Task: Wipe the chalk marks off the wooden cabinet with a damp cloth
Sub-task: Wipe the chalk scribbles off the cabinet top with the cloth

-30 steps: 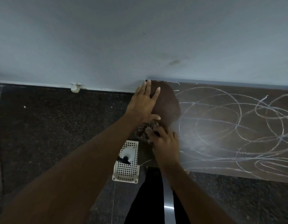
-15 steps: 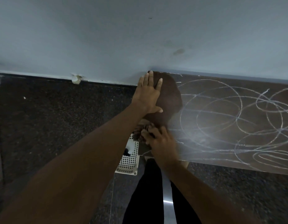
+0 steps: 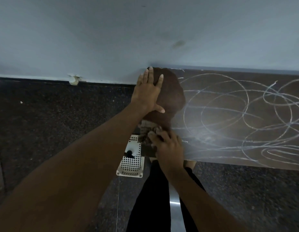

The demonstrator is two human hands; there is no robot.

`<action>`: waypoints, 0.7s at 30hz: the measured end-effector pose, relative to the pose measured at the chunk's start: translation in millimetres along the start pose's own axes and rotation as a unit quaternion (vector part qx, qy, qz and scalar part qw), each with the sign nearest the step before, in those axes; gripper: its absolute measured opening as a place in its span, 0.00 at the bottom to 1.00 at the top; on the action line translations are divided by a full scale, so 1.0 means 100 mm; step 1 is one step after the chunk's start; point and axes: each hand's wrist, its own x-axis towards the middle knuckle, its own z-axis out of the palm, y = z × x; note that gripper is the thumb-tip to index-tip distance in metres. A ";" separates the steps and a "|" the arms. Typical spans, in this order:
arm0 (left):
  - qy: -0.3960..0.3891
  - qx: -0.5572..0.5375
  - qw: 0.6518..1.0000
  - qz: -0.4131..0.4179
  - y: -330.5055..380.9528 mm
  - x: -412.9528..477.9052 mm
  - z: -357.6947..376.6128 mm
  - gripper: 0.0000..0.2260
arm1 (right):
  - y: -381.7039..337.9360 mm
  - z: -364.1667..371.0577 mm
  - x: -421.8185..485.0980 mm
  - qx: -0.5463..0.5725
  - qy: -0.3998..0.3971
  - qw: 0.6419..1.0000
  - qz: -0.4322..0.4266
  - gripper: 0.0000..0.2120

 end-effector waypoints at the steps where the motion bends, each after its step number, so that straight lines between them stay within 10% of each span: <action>1: 0.003 -0.002 1.000 0.000 0.00 0.00 0.00 0.59 | -0.01 -0.03 0.16 -0.005 -0.002 1.000 0.015 0.24; 21: -0.007 0.000 1.000 -0.017 0.08 -0.02 -0.08 0.57 | 0.15 0.10 -0.46 0.005 0.036 0.998 -0.041 0.17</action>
